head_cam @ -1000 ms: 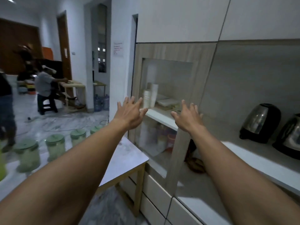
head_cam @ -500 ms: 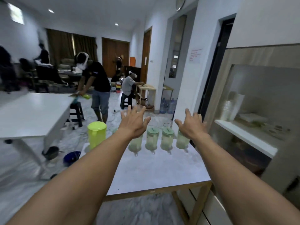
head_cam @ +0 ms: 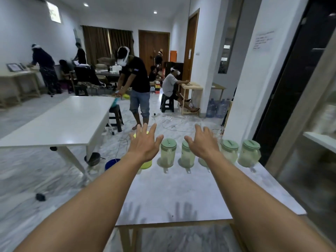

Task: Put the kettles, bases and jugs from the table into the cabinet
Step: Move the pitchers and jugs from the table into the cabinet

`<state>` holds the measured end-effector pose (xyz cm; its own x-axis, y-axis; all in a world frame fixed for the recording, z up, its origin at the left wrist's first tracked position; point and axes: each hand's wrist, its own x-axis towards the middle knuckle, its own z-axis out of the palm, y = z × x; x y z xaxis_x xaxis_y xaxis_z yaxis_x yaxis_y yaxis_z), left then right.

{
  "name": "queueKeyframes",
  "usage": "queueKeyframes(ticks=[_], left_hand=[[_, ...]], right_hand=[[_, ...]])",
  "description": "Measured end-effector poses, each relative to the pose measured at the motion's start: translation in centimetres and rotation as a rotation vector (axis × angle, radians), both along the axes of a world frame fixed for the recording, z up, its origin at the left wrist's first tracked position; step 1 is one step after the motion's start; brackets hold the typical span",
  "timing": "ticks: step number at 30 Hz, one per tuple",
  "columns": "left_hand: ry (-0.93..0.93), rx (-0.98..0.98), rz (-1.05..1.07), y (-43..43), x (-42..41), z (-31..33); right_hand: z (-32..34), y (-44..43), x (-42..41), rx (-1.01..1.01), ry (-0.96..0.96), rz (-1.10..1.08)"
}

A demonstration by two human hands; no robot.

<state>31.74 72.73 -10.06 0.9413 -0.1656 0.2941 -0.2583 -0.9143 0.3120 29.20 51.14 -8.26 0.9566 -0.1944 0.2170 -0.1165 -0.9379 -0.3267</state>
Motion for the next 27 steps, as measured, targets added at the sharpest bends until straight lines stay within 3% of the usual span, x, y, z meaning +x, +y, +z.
queueKeyframes(ticks=[17,20,24,27], left_hand=[[0.276,-0.300,0.143,3.8,14.4,-15.1],[0.306,-0.450,0.184,3.5,17.1,-17.9],[0.370,-0.807,0.377,2.8,19.3,-19.8],[0.410,-0.878,0.401,2.7,20.9,-21.5]], right_hand=[[-16.4,6.1,17.0,0.166,0.152,0.113],[-19.7,6.0,19.7,0.308,0.149,0.046],[-23.3,6.0,21.6,0.601,0.132,-0.156],[-25.1,5.8,23.0,0.710,0.111,-0.203]])
